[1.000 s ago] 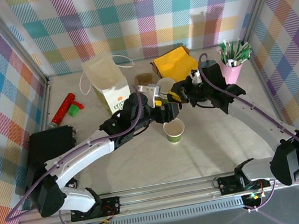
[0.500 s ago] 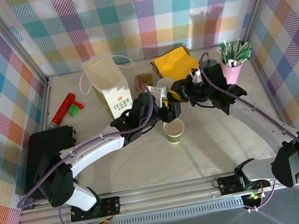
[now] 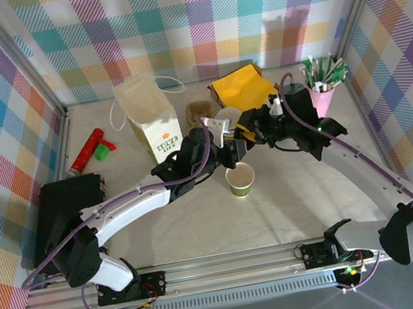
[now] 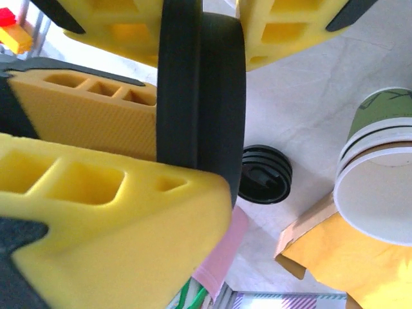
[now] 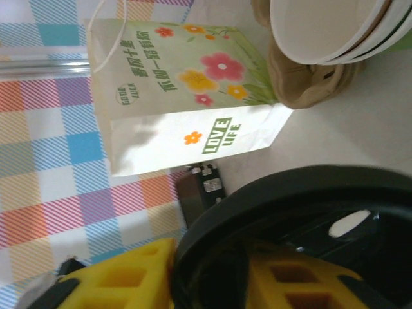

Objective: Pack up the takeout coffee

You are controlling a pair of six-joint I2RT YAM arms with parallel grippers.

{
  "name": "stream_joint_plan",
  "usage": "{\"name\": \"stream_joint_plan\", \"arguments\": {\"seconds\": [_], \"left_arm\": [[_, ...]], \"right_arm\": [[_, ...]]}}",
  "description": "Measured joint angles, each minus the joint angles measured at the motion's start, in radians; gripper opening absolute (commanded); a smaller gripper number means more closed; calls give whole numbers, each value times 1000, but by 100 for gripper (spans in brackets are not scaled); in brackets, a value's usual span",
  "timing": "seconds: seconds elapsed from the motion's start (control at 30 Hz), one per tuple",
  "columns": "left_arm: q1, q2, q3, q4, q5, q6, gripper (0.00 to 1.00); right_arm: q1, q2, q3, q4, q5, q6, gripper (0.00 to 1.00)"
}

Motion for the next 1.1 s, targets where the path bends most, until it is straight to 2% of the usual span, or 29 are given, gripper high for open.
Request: {"name": "stream_joint_plan", "arguments": {"seconds": [0.17, 0.3, 0.43, 0.5, 0.67, 0.77, 0.93, 1.1], "left_arm": [[28, -85, -21, -3, 62, -61, 23], [85, -170, -26, -33, 132, -131, 22], [147, -226, -22, -106, 217, -211, 19], [183, -239, -21, -145, 274, -256, 19], [270, -256, -19, -243, 417, -381, 18], [294, -265, -17, -298, 476, -445, 17], [302, -275, -13, -382, 534, -544, 17], [304, -285, -13, -415, 542, -624, 16]], "right_arm": [[0, -53, 115, -144, 107, -203, 54], [0, -150, 159, -178, 171, -424, 55], [11, -245, 141, -162, 169, -674, 53], [50, -284, 104, -144, 180, -798, 53], [272, -351, -56, -80, 287, -1181, 51], [365, -347, -135, -19, 358, -1388, 50], [453, -342, -270, 160, 477, -1690, 54], [479, -304, -303, 287, 548, -1887, 54]]}}
